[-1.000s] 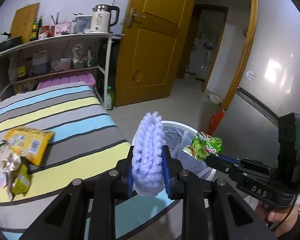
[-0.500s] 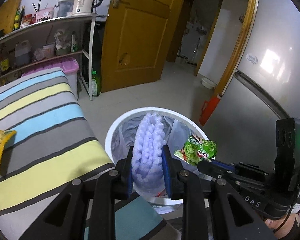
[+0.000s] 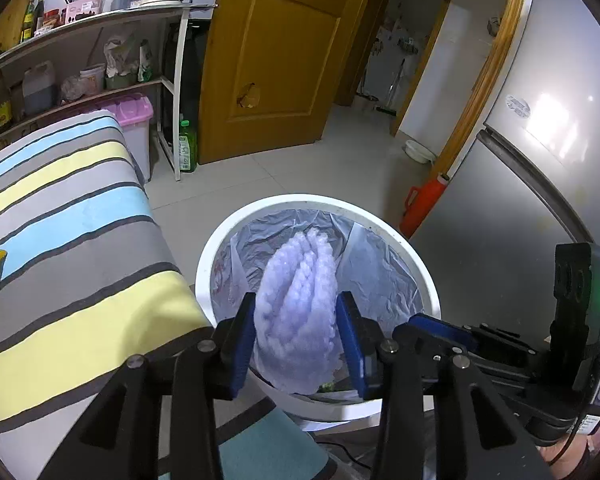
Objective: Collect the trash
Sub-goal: 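Open both tools over the bin to drop the net and bag, then move both open tools back to the remaining wrappers on the table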
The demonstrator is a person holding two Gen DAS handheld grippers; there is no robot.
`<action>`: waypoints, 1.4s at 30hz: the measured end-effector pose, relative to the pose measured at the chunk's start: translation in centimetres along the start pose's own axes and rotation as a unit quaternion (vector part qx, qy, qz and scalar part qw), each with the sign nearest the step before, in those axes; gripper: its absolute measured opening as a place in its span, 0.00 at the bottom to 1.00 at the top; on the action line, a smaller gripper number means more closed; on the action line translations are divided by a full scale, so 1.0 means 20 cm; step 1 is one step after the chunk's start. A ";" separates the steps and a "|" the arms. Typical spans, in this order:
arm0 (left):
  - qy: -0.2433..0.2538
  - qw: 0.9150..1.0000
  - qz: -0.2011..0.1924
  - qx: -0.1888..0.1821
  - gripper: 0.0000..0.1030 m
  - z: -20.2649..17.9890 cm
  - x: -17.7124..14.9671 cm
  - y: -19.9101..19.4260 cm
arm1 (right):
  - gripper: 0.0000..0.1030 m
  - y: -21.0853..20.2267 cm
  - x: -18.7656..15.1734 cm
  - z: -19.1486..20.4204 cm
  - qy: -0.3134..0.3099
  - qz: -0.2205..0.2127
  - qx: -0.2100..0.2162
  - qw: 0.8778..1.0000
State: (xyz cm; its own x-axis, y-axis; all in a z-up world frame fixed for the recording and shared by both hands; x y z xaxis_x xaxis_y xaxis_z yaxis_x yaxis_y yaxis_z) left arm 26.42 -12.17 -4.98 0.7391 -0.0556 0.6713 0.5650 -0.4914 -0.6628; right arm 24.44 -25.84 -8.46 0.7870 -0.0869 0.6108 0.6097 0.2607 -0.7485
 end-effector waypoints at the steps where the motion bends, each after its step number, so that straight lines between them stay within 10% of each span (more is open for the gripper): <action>1: 0.000 1.000 0.000 -0.001 0.43 0.00 0.00 0.00 | 0.25 0.00 0.00 0.00 -0.001 -0.001 0.000 1.000; 18: 0.003 0.998 -0.058 -0.005 0.53 -0.02 -0.02 -0.23 | 0.27 -0.21 0.02 0.08 -0.021 -0.044 0.002 0.999; 42: -0.004 0.988 -0.144 0.057 0.53 0.10 -0.21 -0.87 | 0.35 -0.54 -0.06 0.69 -0.145 -0.114 0.059 0.981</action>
State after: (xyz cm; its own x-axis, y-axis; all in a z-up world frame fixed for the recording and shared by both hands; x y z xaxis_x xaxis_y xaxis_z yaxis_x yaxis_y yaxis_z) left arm 14.23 -1.63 3.03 0.5447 0.0784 0.8349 0.7892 -0.3847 -0.4787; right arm 15.54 -15.19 2.47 0.5612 0.1171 0.8193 0.7383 0.3764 -0.5596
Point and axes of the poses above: each gripper's, at about its wrist camera, not at the fingertips, and y roughly the way its jaws point, z to its left, x to its top, the point moved 4 cm from there along y, roughly the way its jaws point, and after that the axes turned 7 degrees about -x, right-handed, at the moved point
